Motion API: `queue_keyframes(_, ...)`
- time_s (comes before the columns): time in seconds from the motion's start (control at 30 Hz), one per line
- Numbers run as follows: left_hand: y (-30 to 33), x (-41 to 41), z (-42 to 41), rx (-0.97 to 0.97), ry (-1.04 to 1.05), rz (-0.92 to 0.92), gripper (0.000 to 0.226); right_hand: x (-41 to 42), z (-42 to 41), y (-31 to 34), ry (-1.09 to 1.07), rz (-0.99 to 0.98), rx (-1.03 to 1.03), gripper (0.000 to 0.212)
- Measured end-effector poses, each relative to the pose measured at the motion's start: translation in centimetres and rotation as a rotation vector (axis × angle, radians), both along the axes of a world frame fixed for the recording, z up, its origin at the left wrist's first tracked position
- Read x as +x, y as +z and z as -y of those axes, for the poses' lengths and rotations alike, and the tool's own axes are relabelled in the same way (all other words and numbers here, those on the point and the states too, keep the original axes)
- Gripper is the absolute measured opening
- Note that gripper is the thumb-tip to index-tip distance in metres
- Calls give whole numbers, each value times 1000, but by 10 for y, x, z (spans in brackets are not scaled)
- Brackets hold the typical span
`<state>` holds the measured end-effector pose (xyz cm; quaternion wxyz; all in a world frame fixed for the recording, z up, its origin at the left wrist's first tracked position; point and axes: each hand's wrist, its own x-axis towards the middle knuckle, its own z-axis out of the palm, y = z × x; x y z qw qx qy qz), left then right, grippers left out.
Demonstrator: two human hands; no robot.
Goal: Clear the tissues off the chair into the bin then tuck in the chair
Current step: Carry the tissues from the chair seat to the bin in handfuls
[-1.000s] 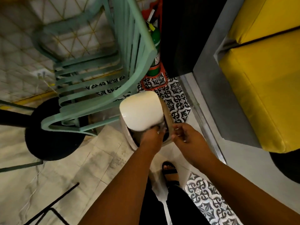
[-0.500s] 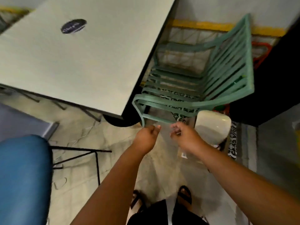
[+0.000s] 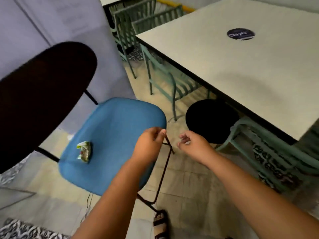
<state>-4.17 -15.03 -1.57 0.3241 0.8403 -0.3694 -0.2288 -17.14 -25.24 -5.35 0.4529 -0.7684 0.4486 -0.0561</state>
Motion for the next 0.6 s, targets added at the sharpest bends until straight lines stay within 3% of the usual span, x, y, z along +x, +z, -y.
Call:
queue_keyframes(0.3, 14, 172, -147, -58, 411, 39, 22, 167, -93, -8, 228, -84, -8, 24)
queue_keyframes(0.6, -27, 248, -231, 51, 626, -82, 28, 281, -161, -9, 462, -29, -120, 42)
